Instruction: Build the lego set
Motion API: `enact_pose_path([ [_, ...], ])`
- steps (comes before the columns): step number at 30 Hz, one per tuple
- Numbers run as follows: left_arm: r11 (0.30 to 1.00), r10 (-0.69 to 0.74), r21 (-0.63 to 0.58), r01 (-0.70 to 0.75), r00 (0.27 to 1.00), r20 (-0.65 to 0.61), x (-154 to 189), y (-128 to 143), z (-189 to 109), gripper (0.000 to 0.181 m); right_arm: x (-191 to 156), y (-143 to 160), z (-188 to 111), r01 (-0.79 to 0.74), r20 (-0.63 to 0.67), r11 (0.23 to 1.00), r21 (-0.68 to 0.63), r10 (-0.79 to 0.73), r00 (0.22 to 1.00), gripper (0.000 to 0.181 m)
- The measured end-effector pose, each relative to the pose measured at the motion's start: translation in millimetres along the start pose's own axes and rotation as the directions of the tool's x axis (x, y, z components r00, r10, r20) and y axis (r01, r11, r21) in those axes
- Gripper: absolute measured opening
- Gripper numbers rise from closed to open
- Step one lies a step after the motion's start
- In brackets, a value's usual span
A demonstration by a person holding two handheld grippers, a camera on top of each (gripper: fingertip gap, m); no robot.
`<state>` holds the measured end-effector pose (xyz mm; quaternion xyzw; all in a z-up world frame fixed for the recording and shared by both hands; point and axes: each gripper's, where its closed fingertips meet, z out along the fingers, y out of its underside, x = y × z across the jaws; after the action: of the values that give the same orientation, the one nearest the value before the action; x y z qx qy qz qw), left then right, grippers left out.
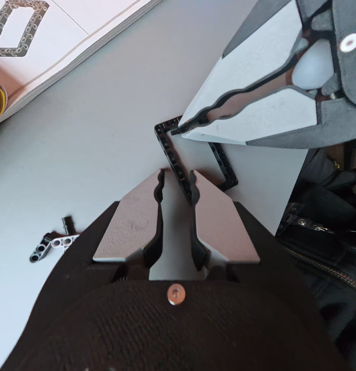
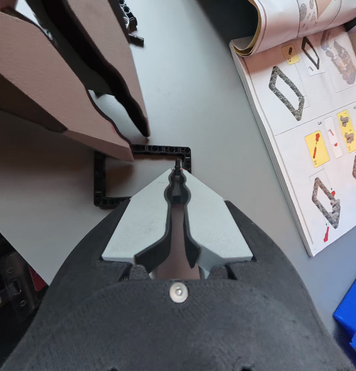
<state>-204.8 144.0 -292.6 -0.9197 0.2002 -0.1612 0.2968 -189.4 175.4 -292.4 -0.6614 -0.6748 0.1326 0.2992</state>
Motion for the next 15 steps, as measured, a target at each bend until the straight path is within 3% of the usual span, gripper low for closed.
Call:
enact_pose_path([
  [1, 1.000, -0.005, 0.008, 0.005, 1.000, -0.008, -0.8, -2.3, 1.3, 0.025, -0.6, -0.2, 0.2, 0.011, -0.003, 1.000, 0.001, -0.011, 1.000, 0.001],
  [4, 1.000, -0.009, 0.025, 0.009, 1.000, -0.011, -5.1, -7.4, 5.6, 0.025, -0.3, 1.8, 2.9, 0.032, -0.019, 0.999, -0.010, -0.032, 0.999, 0.001],
  [8, 0.999, -0.005, 0.036, 0.007, 0.999, -0.036, -3.3, -7.4, 7.7, 0.010, 1.7, 2.0, 3.4, 0.062, -0.045, 0.998, -0.009, -0.062, 0.997, 0.002],
  [15, 0.999, -0.025, 0.041, 0.027, 0.998, -0.057, -0.8, -7.1, 6.9, 0.015, 6.7, 0.0, 2.9, 0.080, -0.070, 0.997, 0.003, -0.079, 0.994, 0.014],
])
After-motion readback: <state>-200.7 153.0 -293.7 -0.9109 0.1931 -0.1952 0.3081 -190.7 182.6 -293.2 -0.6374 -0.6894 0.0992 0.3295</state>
